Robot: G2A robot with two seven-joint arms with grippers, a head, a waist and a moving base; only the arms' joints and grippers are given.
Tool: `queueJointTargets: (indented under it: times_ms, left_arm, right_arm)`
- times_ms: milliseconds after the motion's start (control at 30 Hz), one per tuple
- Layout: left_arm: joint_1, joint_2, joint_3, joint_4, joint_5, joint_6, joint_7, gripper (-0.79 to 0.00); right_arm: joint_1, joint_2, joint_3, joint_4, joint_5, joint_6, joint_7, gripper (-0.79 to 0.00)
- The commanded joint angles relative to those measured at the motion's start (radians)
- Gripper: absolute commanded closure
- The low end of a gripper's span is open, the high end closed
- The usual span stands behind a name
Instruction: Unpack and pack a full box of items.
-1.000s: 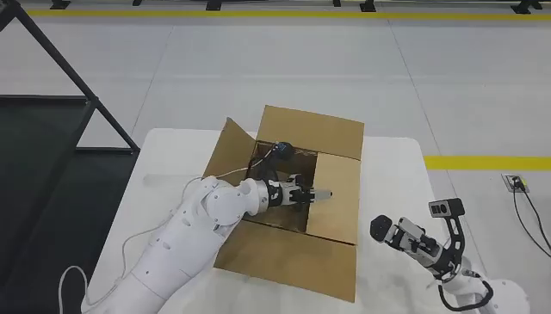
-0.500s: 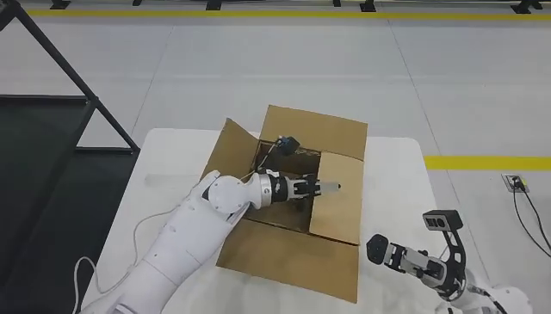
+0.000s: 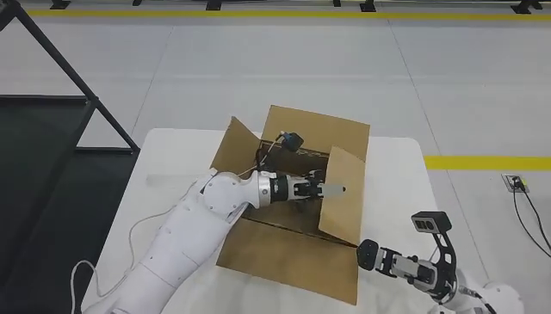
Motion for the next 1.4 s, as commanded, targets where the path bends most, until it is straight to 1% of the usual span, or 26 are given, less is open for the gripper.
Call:
queueJointTargets:
  times_ms: [0,67,133,200,400,467,600,700,833,967,1067,1167,1267,1367]
  left_arm:
    - [0.007,0.002,-0.008,-0.024,0.002,0.005,0.000,-0.785]
    - [0.009,0.002,-0.010,-0.050,0.012,0.016,0.001,-0.785]
    - [0.009,0.000,-0.006,-0.072,0.024,0.028,0.004,-0.785]
    - [0.005,-0.006,0.003,-0.089,0.037,0.041,0.015,-0.785]
    - [-0.022,-0.032,0.050,-0.130,0.051,0.064,0.043,-0.785]
    - [-0.036,-0.044,0.071,-0.130,0.054,0.072,0.054,-0.785]
    - [-0.063,-0.073,0.117,-0.106,0.055,0.083,0.074,-0.785]
    - [-0.083,-0.094,0.148,-0.078,0.051,0.082,0.080,-0.785]
    - [-0.104,-0.118,0.174,-0.041,0.048,0.071,0.088,-0.785]
    - [-0.125,-0.134,0.174,0.000,0.036,0.056,0.086,-0.785]
    - [-0.131,-0.139,0.165,0.030,0.031,0.040,0.084,-0.785]
    - [-0.124,-0.137,0.146,0.042,0.032,0.022,0.082,-0.785]
    - [-0.101,-0.127,0.116,0.030,0.043,0.000,0.089,-0.785]
    - [-0.072,-0.105,0.064,0.010,0.086,-0.011,0.107,-0.785]
  right_arm:
    - [-0.006,0.002,-0.002,-0.008,0.006,-0.004,0.000,-0.785]
    - [-0.014,0.003,-0.001,-0.019,0.009,-0.010,-0.006,-0.785]
    - [-0.028,0.003,0.002,-0.030,0.013,-0.030,-0.037,-0.785]
    - [-0.051,0.003,-0.006,-0.060,-0.019,-0.055,-0.061,-0.785]
    - [-0.133,0.006,-0.007,-0.159,-0.051,-0.118,-0.114,-0.785]
    - [-0.155,0.005,-0.002,-0.177,-0.050,-0.155,-0.156,-0.785]
    - [-0.187,-0.001,-0.036,-0.215,-0.125,-0.214,-0.256,-0.785]
    - [-0.192,-0.005,-0.060,-0.233,-0.182,-0.232,-0.322,-0.785]
    - [-0.174,-0.010,-0.077,-0.231,-0.267,-0.232,-0.441,-0.785]
    - [-0.163,-0.013,-0.077,-0.211,-0.327,-0.207,-0.547,-0.785]
    - [-0.170,-0.012,-0.058,-0.209,-0.356,-0.206,-0.597,-0.785]
    - [-0.182,-0.008,-0.022,-0.209,-0.349,-0.205,-0.626,-0.785]
    - [-0.194,-0.005,0.007,-0.217,-0.341,-0.198,-0.646,-0.785]
    - [-0.216,-0.003,0.032,-0.219,-0.333,-0.202,-0.664,-0.785]
